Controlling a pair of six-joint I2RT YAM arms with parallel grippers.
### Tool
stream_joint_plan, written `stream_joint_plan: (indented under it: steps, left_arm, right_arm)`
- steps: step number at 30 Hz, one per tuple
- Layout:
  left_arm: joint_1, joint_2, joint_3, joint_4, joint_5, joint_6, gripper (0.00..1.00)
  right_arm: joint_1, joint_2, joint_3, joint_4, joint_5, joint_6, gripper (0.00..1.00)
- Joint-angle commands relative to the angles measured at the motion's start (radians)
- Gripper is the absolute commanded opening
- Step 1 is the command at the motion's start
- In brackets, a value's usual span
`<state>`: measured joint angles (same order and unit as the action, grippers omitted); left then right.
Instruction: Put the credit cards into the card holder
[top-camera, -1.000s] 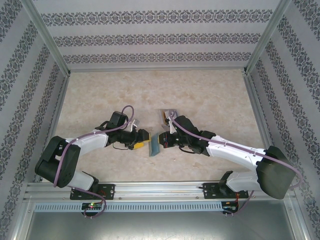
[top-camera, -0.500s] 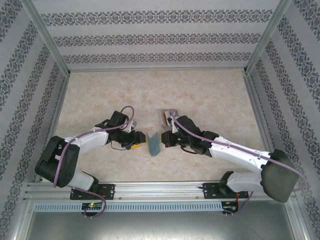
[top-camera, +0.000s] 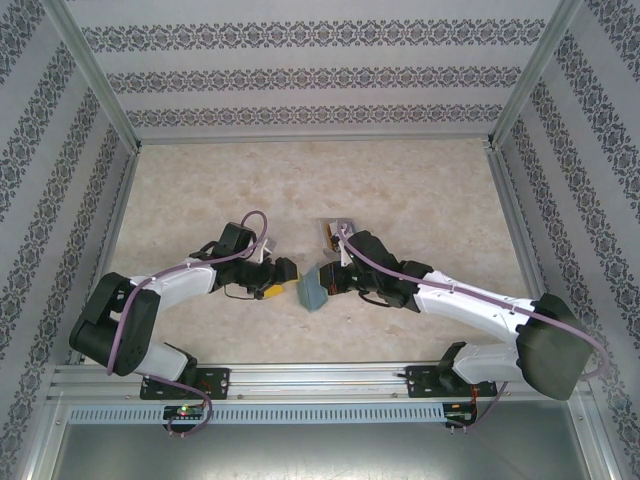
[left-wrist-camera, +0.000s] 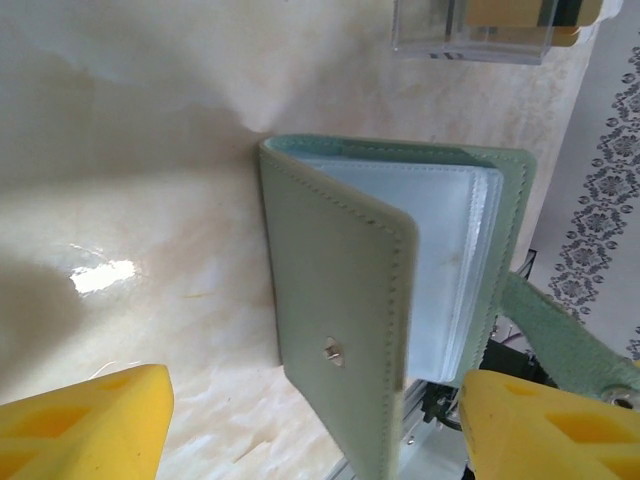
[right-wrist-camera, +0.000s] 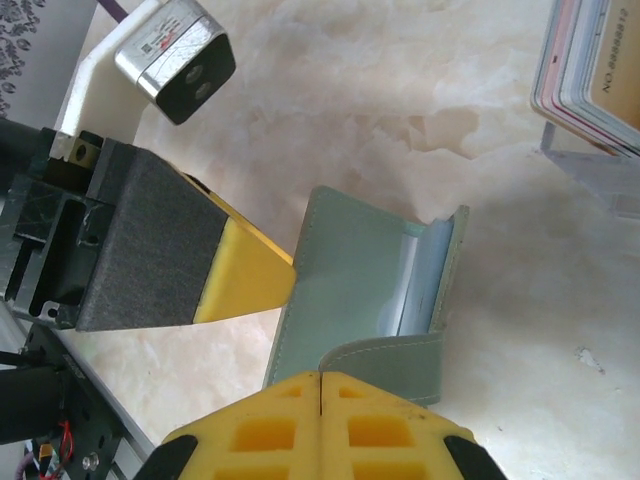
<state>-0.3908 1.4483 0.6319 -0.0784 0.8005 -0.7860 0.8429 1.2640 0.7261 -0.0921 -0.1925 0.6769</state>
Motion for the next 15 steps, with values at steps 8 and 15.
stream_joint_plan:
  steps: [8,15]
  left_arm:
    - [0.006,0.065,0.035,-0.067,-0.063,0.032,0.36]
    - [0.006,0.07,0.069,-0.119,-0.046,0.075,0.0]
  right_arm:
    - [0.007,-0.053,-0.018,-0.02,0.052,-0.018,0.0]
    - [-0.011,-0.012,-0.076,-0.197,0.219,-0.006,0.17]
